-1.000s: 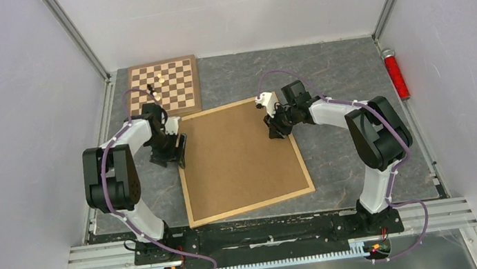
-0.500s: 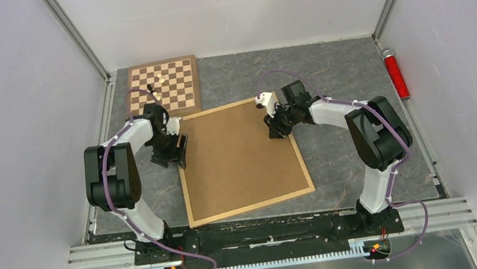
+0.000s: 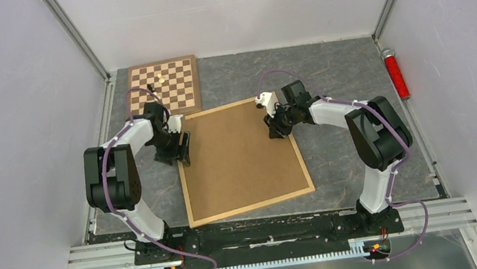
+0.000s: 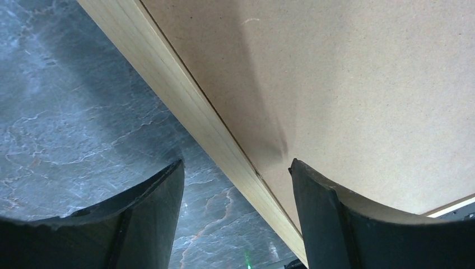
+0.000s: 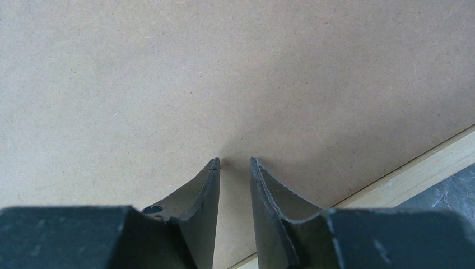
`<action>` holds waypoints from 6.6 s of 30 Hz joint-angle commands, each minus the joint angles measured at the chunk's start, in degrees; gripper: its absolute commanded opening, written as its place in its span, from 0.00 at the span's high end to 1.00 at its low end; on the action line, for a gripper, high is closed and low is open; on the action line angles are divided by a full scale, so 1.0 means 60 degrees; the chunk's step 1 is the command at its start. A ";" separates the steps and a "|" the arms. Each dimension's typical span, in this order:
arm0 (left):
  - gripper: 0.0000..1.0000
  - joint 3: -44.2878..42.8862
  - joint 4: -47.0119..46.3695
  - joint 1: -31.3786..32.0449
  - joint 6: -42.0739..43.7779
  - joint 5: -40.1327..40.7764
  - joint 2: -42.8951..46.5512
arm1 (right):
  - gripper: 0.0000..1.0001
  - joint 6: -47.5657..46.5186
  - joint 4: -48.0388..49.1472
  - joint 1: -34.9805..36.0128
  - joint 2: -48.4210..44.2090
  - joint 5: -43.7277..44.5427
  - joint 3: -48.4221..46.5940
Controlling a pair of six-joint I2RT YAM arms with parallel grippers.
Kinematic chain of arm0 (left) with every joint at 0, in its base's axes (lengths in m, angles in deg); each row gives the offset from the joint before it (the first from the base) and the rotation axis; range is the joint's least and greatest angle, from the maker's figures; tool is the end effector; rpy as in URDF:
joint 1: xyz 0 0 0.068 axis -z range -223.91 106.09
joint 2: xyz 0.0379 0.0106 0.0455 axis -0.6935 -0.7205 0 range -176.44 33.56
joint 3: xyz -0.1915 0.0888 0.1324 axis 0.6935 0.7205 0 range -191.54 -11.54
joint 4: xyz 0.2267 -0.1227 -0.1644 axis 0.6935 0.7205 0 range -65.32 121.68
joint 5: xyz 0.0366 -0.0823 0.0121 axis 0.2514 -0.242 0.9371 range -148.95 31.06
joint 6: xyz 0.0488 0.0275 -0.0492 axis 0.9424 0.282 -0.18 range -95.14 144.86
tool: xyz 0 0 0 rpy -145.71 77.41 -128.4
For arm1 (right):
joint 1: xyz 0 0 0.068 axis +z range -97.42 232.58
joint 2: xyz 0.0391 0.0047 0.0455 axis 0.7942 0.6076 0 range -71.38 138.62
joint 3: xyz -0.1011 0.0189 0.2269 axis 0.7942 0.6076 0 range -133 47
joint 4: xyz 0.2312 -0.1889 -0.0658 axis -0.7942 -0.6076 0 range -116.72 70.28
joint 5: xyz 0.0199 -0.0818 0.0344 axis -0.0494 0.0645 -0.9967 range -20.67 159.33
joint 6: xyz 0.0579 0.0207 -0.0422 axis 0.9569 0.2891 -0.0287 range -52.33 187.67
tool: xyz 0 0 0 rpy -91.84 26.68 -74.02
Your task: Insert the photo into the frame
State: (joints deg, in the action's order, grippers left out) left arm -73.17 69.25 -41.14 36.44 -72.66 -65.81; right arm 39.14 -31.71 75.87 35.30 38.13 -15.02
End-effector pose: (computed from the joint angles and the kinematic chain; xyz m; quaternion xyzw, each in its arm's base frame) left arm 0.3433 -0.0314 0.0850 0.1316 0.9819 -0.1136 0.0754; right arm 0.3625 0.1914 0.0739 -0.4726 0.7962 0.2447 0.2878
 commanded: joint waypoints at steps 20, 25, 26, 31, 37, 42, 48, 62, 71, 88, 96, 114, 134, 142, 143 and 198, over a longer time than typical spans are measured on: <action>0.24 0.0120 0.0114 -0.0286 -0.0023 0.1294 0.0510 | 0.71 0.0200 -0.1821 0.0123 0.0664 0.0289 0.0595; 0.25 0.0150 0.0092 -0.0286 -0.0052 0.1109 0.0356 | 0.71 0.0200 -0.1819 0.0131 0.0705 0.0293 0.0589; 0.25 0.0136 0.0085 -0.0289 -0.0041 0.1092 0.0339 | 0.71 0.0200 -0.1822 0.0131 0.0707 0.0284 0.0589; 0.25 0.0120 0.0085 -0.0270 -0.0040 0.0966 0.0278 | 0.71 0.0200 -0.1812 0.0131 0.0708 0.0281 0.0586; 0.25 0.0076 0.0086 -0.0216 -0.0040 0.0797 0.0172 | 0.71 0.0216 -0.1818 0.0125 0.0751 0.0299 0.0567; 0.25 0.0046 0.0086 -0.0157 -0.0059 0.0718 0.0095 | 0.71 0.0215 -0.1819 0.0119 0.0739 0.0311 0.0582; 0.25 0.0032 0.0083 -0.0112 -0.0055 0.0701 0.0053 | 0.71 0.0215 -0.1812 0.0133 0.0751 0.0308 0.0572; 0.25 0.0132 0.0085 0.0018 0.0009 0.0931 0.0225 | 0.71 0.0215 -0.1818 0.0129 0.0733 0.0322 0.0583; 0.25 0.0176 0.0089 -0.0006 0.0089 0.1216 0.0163 | 0.71 0.0201 -0.1816 0.0117 0.0704 0.0314 0.0617; 0.25 0.0193 0.0111 0.0286 0.0237 0.1344 -0.0083 | 0.71 0.0231 -0.1823 0.0116 0.0781 0.0308 0.0566; 0.25 0.0237 0.0061 0.0286 0.0246 0.1420 -0.0195 | 0.71 0.0217 -0.1819 0.0119 0.0781 0.0307 0.0573; 0.24 -0.0262 0.0389 0.0246 0.0301 0.0908 0.0433 | 0.71 0.0235 -0.1814 0.0117 0.0794 0.0278 0.0537; 0.25 -0.0437 0.0788 -0.0417 0.0427 0.0835 0.0596 | 0.71 0.0185 -0.1808 0.0116 0.0788 0.0269 0.0585; 0.25 -0.0393 0.0658 -0.0402 0.0356 0.0409 0.0164 | 0.72 0.0200 -0.1806 0.0116 0.0784 0.0292 0.0579; 0.25 -0.0393 0.0643 -0.0402 0.0347 0.0367 0.0135 | 0.72 0.0213 -0.1811 0.0112 0.0795 0.0289 0.0575; 0.25 -0.0328 -0.0339 0.0436 -0.0028 -0.0161 -0.1236 | 0.72 0.0244 -0.1846 0.0110 0.0809 0.0292 0.0544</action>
State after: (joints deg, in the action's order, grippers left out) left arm -75.99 73.93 -39.81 37.27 -67.02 -69.55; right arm 39.16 -31.68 75.83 35.32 38.11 -15.02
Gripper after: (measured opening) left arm 0.752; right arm 0.287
